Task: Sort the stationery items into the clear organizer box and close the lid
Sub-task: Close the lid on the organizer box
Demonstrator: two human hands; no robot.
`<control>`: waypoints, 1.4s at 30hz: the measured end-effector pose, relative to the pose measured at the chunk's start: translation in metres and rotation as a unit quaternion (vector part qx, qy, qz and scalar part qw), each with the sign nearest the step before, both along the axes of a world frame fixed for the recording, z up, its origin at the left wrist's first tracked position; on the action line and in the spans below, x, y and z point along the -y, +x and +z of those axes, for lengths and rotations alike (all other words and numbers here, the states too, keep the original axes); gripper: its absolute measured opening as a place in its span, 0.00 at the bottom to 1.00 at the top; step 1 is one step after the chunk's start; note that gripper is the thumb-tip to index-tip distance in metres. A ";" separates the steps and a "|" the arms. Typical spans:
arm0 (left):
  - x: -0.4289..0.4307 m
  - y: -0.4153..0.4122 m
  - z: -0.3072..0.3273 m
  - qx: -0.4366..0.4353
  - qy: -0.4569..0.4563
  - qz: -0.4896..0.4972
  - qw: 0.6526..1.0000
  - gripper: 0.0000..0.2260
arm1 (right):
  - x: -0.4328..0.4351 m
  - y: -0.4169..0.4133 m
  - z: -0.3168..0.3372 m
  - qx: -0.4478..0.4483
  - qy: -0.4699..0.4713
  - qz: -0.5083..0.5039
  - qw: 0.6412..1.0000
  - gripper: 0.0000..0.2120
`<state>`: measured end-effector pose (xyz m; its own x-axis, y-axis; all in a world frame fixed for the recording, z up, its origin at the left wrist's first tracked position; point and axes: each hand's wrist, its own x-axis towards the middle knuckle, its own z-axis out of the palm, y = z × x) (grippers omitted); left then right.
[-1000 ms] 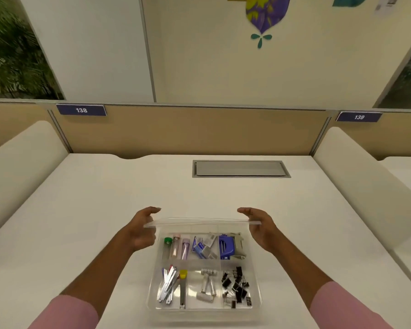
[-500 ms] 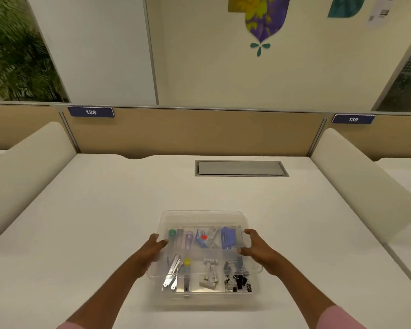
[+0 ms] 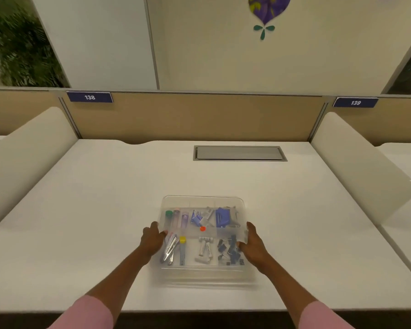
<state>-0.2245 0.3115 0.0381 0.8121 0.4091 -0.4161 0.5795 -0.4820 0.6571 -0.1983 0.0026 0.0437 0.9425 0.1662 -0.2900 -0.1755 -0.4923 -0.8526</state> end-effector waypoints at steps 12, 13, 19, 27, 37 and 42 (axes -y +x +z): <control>-0.009 0.009 -0.001 -0.006 0.029 -0.028 0.999 0.14 | -0.008 0.025 -0.003 0.003 -0.037 0.010 0.999 0.28; -0.011 0.011 0.000 -0.013 0.030 -0.035 0.999 0.15 | -0.009 0.027 -0.006 0.003 -0.064 0.006 0.998 0.29; -0.016 0.032 0.004 0.031 0.256 -0.105 0.960 0.34 | -0.023 0.038 -0.023 0.147 -0.446 0.023 0.883 0.24; 0.000 0.078 0.004 0.074 0.341 -0.219 0.911 0.37 | -0.051 0.091 -0.015 0.245 -0.424 0.093 0.867 0.31; 0.003 0.090 -0.021 0.055 0.363 -0.273 0.889 0.43 | -0.046 0.121 -0.027 0.213 -0.426 0.180 0.860 0.40; 0.003 0.089 -0.023 0.051 0.368 -0.279 0.885 0.41 | -0.046 0.121 -0.030 0.218 -0.412 0.176 0.867 0.40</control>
